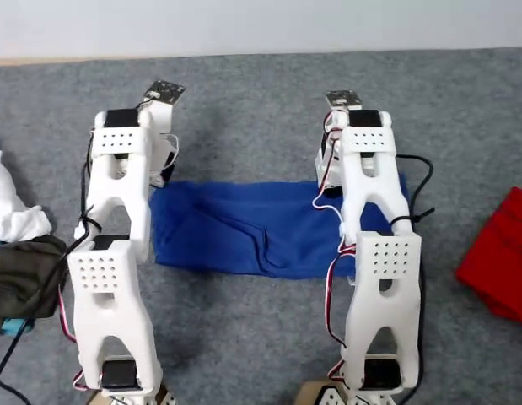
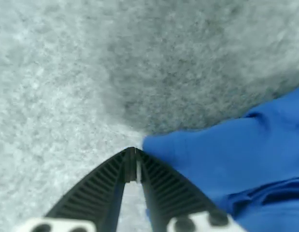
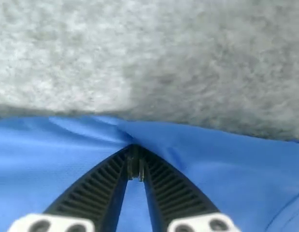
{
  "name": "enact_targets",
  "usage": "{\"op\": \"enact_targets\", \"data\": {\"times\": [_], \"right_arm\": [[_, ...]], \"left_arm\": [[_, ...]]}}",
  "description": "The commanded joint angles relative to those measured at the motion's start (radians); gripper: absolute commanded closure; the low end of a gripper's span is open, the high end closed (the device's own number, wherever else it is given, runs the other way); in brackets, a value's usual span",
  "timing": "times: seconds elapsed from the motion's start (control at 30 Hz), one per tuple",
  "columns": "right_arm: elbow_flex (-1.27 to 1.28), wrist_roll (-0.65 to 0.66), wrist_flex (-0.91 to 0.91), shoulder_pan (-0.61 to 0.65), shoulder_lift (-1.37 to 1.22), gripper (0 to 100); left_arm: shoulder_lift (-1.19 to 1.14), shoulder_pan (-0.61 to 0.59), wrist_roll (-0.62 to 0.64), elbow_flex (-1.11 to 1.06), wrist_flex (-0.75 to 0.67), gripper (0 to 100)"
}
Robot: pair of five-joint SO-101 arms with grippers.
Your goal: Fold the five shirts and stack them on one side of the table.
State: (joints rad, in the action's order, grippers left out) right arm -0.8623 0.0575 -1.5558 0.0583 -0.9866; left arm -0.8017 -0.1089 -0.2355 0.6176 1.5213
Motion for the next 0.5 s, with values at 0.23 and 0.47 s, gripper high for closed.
{"op": "enact_targets", "data": {"times": [0.23, 0.47], "right_arm": [[-0.043, 0.008, 0.012, -0.048, 0.008, 98.9], [-0.058, 0.008, 0.001, 0.007, 0.027, 98.9]], "left_arm": [[-0.094, -0.014, -0.018, 0.088, 0.077, 100], [-0.026, -0.092, -0.017, 0.236, 0.15, 100]]}}
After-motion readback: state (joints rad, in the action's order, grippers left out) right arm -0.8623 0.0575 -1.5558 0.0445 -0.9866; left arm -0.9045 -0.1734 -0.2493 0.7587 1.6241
